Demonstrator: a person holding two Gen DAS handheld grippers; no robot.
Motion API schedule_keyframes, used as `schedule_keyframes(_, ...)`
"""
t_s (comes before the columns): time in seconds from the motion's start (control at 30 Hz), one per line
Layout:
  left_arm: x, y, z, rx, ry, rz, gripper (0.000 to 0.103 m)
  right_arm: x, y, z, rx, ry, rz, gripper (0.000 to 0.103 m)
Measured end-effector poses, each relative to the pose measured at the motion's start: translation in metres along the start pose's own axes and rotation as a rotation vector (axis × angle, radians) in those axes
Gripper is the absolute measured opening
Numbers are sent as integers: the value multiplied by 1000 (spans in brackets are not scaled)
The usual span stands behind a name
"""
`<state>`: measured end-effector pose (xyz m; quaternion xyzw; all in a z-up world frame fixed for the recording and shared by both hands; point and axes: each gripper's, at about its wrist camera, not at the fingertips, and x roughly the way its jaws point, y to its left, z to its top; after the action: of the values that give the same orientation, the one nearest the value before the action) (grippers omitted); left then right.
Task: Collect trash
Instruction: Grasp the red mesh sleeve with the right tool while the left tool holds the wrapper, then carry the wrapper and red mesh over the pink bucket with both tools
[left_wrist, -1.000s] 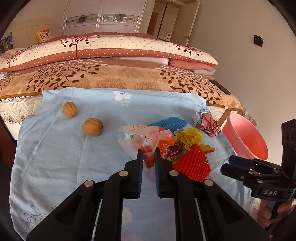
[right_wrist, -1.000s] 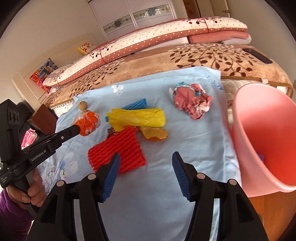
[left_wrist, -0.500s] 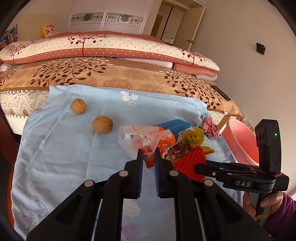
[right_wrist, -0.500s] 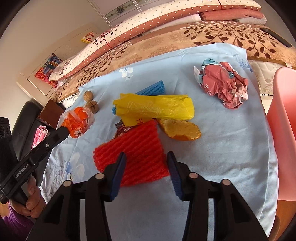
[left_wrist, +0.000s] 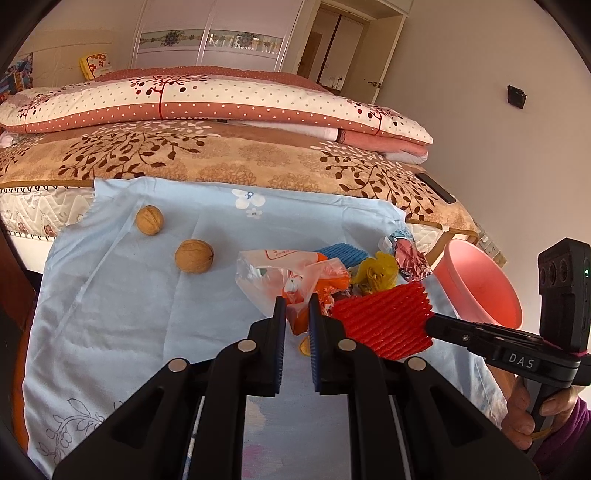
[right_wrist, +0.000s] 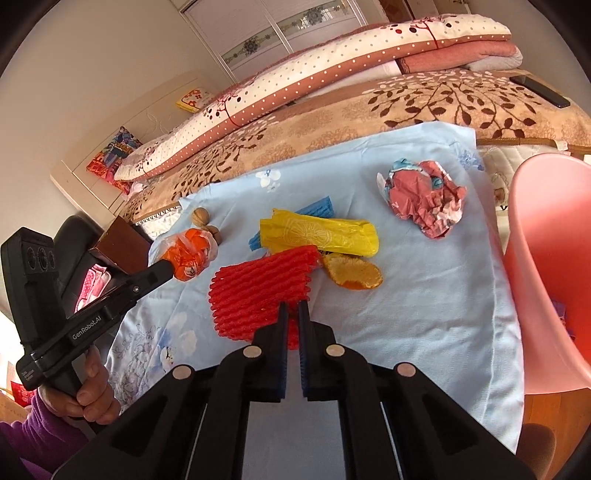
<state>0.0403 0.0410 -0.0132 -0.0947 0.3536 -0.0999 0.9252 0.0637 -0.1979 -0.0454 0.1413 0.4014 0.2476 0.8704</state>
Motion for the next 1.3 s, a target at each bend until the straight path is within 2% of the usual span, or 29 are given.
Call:
schedule_keyframes(0.53, 1, -54, 11, 59, -30, -74, 11, -74, -39, 5, 61, -203, -168, 4)
schedule_keyframes(0.97, 18, -123, 17, 141, -34, -175, 11, -112, -86, -4, 143, -287, -353, 4)
schedule_keyframes(1.3, 36, -175, 16, 211, -21, -237, 11, -137, -120, -15, 216, -335, -438, 5)
